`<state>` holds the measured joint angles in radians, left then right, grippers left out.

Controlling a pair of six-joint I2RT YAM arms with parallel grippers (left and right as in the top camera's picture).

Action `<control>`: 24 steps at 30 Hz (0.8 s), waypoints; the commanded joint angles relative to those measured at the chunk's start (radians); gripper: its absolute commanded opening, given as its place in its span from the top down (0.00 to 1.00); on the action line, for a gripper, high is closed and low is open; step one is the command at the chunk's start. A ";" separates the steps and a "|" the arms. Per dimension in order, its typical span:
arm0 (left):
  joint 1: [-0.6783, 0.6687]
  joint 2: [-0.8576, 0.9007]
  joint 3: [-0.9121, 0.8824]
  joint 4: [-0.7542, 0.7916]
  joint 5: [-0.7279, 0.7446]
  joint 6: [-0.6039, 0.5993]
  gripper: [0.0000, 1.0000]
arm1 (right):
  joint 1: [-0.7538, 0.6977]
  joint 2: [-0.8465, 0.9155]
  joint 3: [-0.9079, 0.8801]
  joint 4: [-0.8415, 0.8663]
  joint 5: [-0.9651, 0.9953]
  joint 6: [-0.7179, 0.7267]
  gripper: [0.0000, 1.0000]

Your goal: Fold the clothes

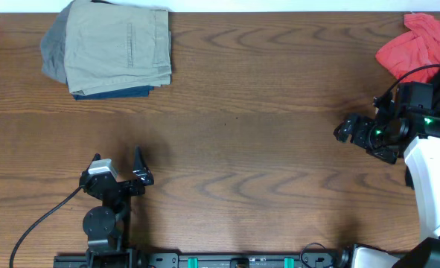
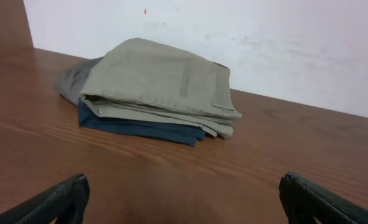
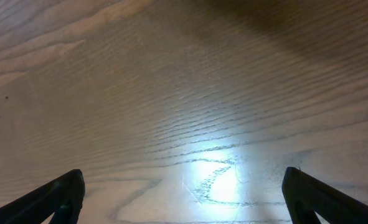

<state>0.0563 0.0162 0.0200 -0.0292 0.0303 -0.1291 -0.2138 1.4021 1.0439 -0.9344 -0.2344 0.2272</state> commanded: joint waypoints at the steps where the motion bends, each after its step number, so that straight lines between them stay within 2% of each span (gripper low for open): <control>1: 0.004 0.001 -0.016 -0.041 -0.017 0.017 0.02 | -0.004 -0.010 0.007 0.000 -0.001 0.004 0.01; 6: 0.004 0.001 -0.016 -0.041 -0.016 0.017 0.02 | -0.004 -0.014 0.006 0.000 -0.001 0.004 0.01; 11: 0.004 0.001 -0.016 -0.041 -0.016 0.017 0.02 | -0.002 -0.101 0.000 -0.001 -0.001 0.004 0.01; 19: 0.004 0.001 -0.016 -0.041 -0.016 0.017 0.02 | -0.001 -0.403 -0.037 0.016 0.024 0.001 0.01; 24: 0.004 0.001 -0.016 -0.041 -0.016 0.017 0.02 | 0.053 -0.602 -0.176 0.218 0.024 -0.001 0.01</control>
<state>0.0563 0.0170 0.0216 -0.0315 0.0299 -0.1291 -0.2016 0.8890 0.9600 -0.7818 -0.2230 0.2279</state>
